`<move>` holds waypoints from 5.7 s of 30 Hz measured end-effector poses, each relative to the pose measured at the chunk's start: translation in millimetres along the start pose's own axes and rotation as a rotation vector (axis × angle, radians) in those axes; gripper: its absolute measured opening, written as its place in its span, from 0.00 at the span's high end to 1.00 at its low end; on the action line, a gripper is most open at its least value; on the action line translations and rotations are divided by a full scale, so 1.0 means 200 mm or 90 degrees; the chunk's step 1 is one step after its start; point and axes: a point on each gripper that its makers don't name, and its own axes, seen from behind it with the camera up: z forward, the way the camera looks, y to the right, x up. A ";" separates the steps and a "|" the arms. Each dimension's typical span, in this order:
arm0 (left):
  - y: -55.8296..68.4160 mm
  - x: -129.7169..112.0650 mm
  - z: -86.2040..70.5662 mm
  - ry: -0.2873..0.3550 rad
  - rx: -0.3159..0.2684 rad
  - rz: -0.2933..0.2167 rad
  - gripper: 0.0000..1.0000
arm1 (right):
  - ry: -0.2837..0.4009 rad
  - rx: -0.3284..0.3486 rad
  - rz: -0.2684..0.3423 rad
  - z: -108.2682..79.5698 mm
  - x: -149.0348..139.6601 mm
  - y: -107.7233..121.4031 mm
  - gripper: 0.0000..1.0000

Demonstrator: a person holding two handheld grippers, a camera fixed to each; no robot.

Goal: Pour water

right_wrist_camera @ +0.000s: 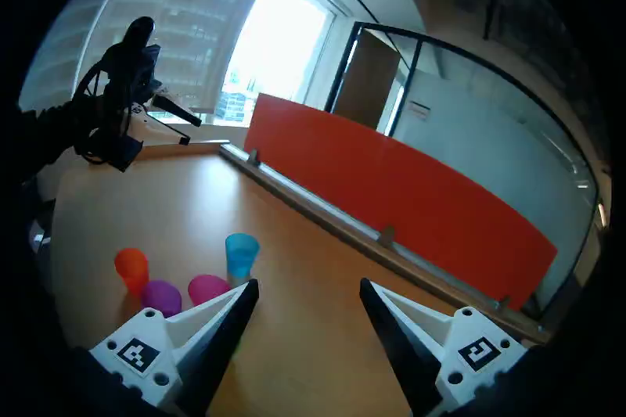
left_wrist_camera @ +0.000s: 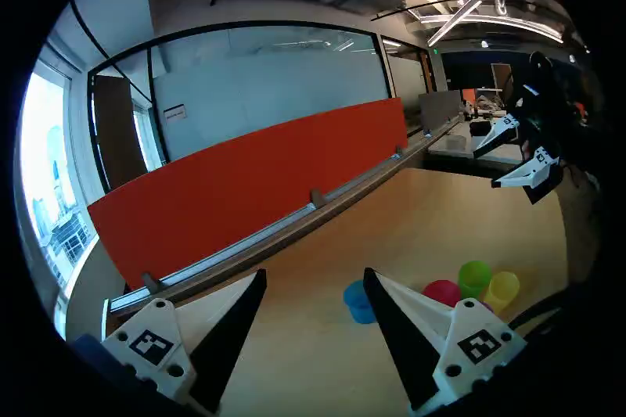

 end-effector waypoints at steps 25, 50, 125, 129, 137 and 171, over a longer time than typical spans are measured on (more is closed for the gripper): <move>0.10 -0.21 0.27 -0.051 -0.078 0.004 0.09 | -0.050 0.062 0.004 0.14 -0.17 -0.17 0.00; 0.19 -0.37 0.39 -0.088 -0.126 0.021 0.09 | -0.090 0.104 0.022 0.22 -0.35 -0.31 0.00; 0.30 -0.57 0.58 -0.130 -0.184 0.057 0.08 | -0.194 0.213 0.082 0.34 -0.67 -0.71 0.00; 0.30 -0.57 0.59 -0.131 -0.185 0.060 0.08 | -0.201 0.215 0.083 0.35 -0.69 -0.71 0.00; 0.31 -0.58 0.59 -0.132 -0.187 0.062 0.08 | -0.218 0.218 0.085 0.34 -0.73 -0.72 0.00; 0.33 -0.58 0.61 -0.132 -0.188 0.069 0.08 | -0.236 0.231 0.087 0.36 -0.76 -0.75 0.04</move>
